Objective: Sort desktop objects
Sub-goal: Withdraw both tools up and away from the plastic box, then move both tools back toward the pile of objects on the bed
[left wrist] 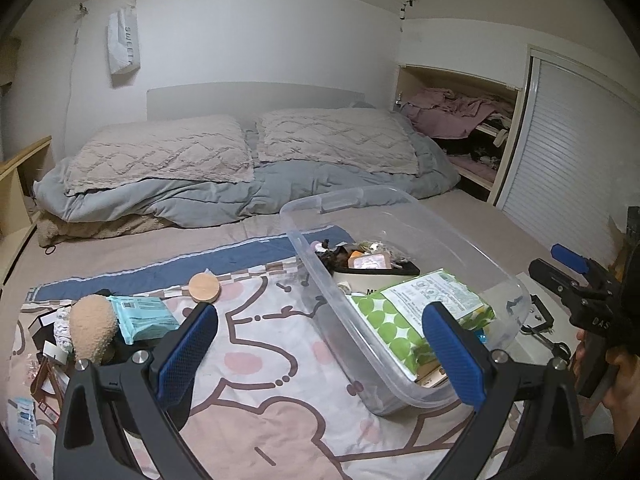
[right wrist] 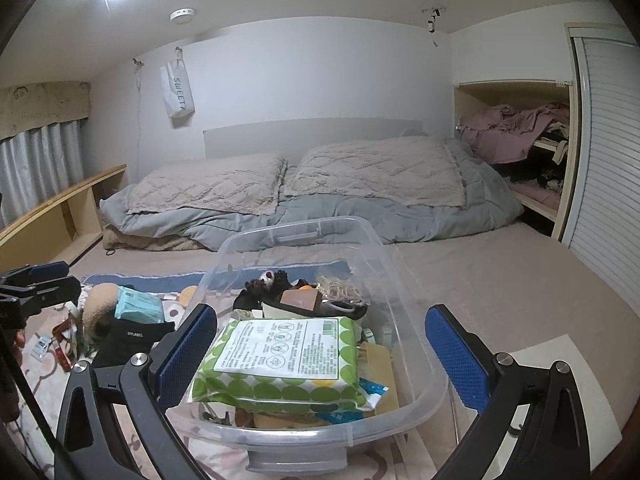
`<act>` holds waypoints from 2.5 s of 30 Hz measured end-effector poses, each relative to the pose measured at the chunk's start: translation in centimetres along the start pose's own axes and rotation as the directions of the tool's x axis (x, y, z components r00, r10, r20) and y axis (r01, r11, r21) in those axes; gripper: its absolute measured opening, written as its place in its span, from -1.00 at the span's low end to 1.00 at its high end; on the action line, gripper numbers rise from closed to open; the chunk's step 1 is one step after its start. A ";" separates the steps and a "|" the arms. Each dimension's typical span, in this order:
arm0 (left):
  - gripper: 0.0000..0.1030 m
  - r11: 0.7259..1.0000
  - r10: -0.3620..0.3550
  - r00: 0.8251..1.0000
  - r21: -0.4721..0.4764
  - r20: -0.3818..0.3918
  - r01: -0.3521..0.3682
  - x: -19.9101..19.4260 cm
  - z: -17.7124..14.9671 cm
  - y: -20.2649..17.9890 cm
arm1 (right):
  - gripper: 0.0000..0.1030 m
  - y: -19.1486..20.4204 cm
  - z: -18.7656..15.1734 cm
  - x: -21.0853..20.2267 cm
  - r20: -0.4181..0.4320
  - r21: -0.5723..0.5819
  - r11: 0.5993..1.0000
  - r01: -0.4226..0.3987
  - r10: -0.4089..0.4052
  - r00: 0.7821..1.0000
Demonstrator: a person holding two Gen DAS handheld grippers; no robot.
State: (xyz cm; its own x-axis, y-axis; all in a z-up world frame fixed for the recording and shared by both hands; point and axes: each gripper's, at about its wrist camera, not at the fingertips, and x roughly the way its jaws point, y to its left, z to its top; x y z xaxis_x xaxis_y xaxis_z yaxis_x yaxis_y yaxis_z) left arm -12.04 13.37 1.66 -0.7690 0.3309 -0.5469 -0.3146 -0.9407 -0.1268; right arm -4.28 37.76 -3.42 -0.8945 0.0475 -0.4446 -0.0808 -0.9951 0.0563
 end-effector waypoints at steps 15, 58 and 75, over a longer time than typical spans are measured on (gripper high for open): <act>0.99 0.992 0.112 0.993 -0.068 0.044 -0.109 -2.3 -1.0 4.8 | 1.00 2.0 0.0 2.1 -0.039 0.011 0.997 -0.072 0.072 0.997; 0.99 0.848 0.470 0.881 -0.309 0.062 -0.430 -15.2 -8.5 23.5 | 1.00 20.4 -0.1 4.5 -0.083 -0.121 0.922 -0.369 0.361 0.929; 0.99 0.761 0.567 0.823 -0.366 -0.022 -0.535 -16.0 -12.6 30.1 | 1.00 27.3 -2.4 5.3 -0.185 -0.208 0.857 -0.471 0.439 0.879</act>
State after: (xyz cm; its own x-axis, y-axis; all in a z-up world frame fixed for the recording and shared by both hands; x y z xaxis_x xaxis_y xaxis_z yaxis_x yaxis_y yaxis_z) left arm -2.19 -21.13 -3.83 -0.7991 -0.2631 -0.5405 0.3756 -0.9206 -0.1072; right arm -10.11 10.67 -6.40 -0.7407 -0.4109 -0.5316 0.4442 -0.8931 0.0715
